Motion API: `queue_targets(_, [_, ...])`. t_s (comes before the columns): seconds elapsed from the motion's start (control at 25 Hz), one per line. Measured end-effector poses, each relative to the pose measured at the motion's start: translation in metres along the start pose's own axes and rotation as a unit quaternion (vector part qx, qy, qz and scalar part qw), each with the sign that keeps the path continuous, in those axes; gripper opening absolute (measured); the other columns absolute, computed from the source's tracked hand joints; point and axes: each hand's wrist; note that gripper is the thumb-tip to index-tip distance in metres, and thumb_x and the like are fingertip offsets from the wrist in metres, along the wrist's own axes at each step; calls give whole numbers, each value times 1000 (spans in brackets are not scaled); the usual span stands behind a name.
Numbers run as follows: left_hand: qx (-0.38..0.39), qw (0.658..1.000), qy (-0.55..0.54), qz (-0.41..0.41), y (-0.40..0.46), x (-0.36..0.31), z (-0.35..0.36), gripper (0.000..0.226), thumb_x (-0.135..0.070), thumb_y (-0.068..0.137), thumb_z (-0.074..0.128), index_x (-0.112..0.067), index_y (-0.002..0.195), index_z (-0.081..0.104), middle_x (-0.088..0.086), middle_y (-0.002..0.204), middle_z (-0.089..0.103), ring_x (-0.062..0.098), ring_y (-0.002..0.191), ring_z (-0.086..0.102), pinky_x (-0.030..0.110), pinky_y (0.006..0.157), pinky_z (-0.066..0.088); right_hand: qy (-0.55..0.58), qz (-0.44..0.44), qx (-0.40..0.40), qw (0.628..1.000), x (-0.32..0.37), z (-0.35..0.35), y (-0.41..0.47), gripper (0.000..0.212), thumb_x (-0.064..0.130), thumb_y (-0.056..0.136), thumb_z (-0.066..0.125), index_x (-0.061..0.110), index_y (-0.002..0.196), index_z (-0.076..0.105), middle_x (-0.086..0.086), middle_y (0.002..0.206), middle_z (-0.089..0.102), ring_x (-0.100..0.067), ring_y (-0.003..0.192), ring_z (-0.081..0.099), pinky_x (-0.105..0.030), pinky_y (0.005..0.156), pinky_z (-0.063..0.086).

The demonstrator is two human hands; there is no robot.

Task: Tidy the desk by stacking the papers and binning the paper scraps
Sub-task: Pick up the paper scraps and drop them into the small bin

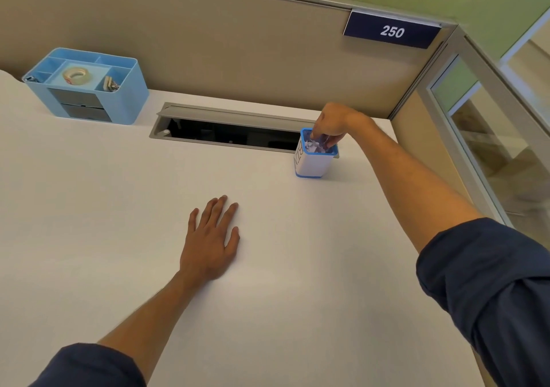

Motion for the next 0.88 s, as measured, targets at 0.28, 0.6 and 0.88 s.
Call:
queue_targets(0.28, [-2, 1000, -2, 2, 0, 0, 0, 60, -46, 96, 20, -29, 153, 28, -5, 163, 18, 13, 150, 10, 42, 122, 4, -21, -58, -142, 988, -4, 11, -19, 20, 9, 84, 58, 8, 94, 75, -9, 97, 74, -22, 89, 68, -37, 73, 58])
queue_targets(0.6, [-2, 1000, -4, 2, -1, 0, -1, 60, -47, 96, 19, -29, 153, 27, -6, 163, 18, 12, 150, 10, 43, 122, 5, 10, -47, -238, 970, -31, 73, -41, 76, 61, 74, 70, 13, 129, 47, -5, 125, 60, -25, 106, 60, -35, 81, 48])
queue_targets(0.88, [2, 1000, 0, 2, 0, -1, -3, 59, -47, 97, 19, -30, 153, 26, -7, 163, 17, 11, 150, 8, 42, 122, 3, 65, -25, -260, 963, -26, 92, -34, 90, 55, 74, 73, 13, 143, 34, -9, 139, 48, -26, 121, 52, -38, 93, 48])
Point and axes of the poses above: each hand's wrist, its own y-axis towards the middle knuckle, its own z-axis out of the palm, x = y × z
